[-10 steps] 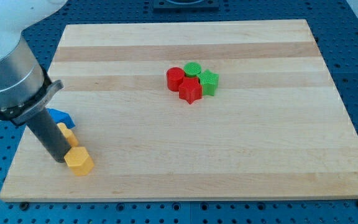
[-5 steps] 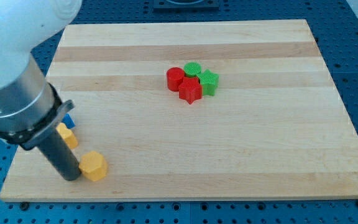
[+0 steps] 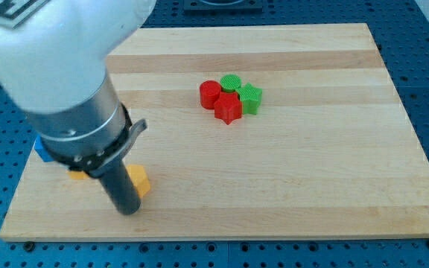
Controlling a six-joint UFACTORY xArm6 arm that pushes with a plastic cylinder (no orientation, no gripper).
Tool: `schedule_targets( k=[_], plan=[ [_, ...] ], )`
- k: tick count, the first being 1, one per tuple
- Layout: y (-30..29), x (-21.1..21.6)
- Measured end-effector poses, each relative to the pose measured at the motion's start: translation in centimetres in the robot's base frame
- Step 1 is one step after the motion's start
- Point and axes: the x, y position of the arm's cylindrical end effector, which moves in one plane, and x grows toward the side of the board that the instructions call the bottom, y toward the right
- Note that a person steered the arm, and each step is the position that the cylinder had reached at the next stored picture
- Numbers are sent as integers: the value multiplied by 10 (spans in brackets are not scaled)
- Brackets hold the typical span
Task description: Slide the yellow hexagon towards the center left
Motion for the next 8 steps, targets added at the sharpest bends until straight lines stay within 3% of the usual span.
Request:
schedule_targets(
  k=[3, 5, 8],
  plan=[
    [20, -102],
    [51, -142],
    [-13, -134]
  ],
)
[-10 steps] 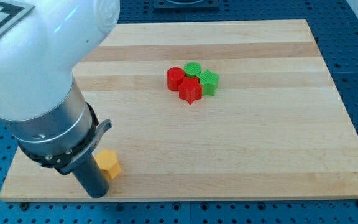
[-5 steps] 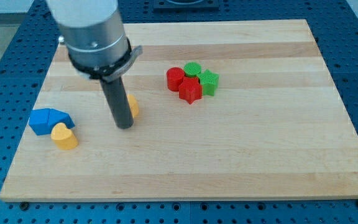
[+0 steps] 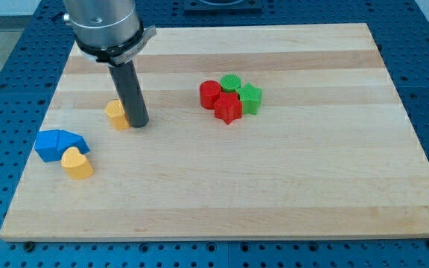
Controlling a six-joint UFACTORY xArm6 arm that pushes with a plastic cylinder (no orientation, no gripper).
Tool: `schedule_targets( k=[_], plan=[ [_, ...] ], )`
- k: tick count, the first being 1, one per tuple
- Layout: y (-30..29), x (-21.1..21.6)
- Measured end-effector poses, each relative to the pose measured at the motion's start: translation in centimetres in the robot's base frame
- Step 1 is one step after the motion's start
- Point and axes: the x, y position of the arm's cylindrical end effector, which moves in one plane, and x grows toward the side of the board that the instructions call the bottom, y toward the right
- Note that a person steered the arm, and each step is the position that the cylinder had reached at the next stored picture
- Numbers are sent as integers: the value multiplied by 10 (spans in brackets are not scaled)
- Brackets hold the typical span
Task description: Slide the yellow hexagon towards the center left
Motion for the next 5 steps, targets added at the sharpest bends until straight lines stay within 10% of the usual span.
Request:
schedule_targets(
  k=[5],
  plan=[
    [-46, -30]
  ],
)
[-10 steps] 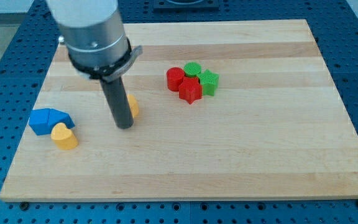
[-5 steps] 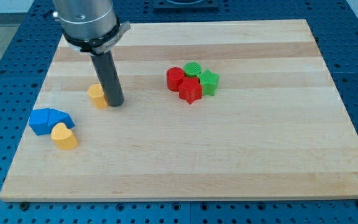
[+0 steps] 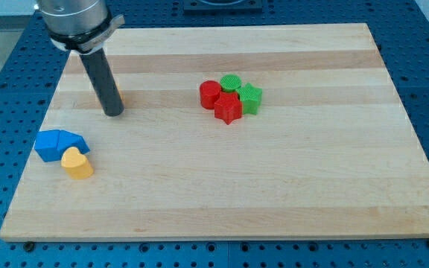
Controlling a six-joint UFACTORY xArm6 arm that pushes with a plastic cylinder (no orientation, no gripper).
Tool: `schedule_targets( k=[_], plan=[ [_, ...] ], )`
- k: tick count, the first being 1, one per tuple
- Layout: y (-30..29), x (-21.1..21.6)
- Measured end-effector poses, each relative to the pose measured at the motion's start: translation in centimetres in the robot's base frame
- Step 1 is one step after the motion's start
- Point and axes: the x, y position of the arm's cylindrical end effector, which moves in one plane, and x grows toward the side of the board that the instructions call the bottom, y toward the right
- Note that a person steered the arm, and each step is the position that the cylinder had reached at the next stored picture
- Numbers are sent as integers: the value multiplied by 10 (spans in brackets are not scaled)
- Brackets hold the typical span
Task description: Slide the yellow hexagon towards the center left
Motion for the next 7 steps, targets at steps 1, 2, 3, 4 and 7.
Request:
schedule_targets(
  k=[1, 2, 3, 4, 7],
  plan=[
    [-29, -1],
    [-37, -9],
    [-6, -10],
    [25, -9],
    [6, -17]
  ],
)
